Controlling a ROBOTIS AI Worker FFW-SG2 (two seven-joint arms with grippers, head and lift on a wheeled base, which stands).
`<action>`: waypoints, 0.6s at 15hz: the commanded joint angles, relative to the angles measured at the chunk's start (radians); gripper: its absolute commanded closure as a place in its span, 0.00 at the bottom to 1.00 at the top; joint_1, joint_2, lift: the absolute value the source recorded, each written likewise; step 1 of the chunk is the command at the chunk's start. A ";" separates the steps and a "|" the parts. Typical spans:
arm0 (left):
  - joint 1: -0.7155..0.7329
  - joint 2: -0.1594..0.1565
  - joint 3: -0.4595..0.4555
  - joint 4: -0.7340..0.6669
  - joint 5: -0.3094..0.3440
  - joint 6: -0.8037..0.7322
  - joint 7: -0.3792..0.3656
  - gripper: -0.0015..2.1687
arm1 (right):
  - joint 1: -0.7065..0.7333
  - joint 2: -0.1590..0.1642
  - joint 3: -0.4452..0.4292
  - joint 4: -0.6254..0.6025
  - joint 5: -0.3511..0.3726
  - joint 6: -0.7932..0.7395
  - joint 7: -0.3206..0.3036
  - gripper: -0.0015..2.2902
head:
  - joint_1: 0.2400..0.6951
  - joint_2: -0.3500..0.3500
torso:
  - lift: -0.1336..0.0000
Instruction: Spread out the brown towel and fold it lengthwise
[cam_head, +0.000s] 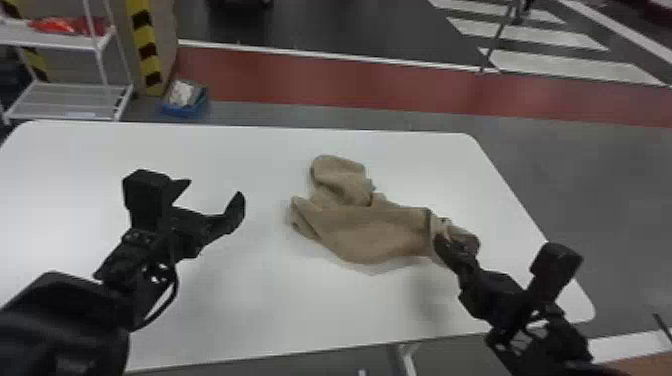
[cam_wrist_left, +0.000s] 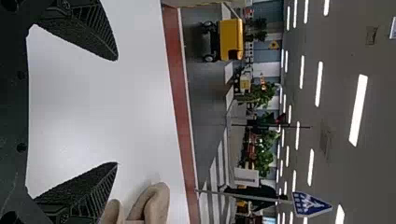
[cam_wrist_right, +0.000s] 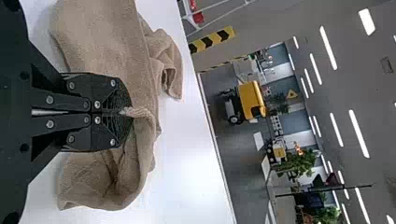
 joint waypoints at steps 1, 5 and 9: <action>-0.062 -0.007 -0.008 0.046 0.096 0.026 -0.048 0.04 | 0.017 0.002 -0.009 0.000 0.003 -0.001 0.000 0.73 | 1.00 0.19 | 0.10; -0.131 -0.033 -0.016 0.069 0.267 0.262 -0.100 0.04 | 0.038 0.004 -0.001 0.023 0.028 -0.066 -0.006 0.73 | 1.00 0.13 | 0.10; -0.193 -0.085 -0.080 0.098 0.270 0.302 -0.089 0.04 | 0.035 0.004 0.034 0.057 0.042 -0.109 -0.006 0.73 | 1.00 0.07 | 0.10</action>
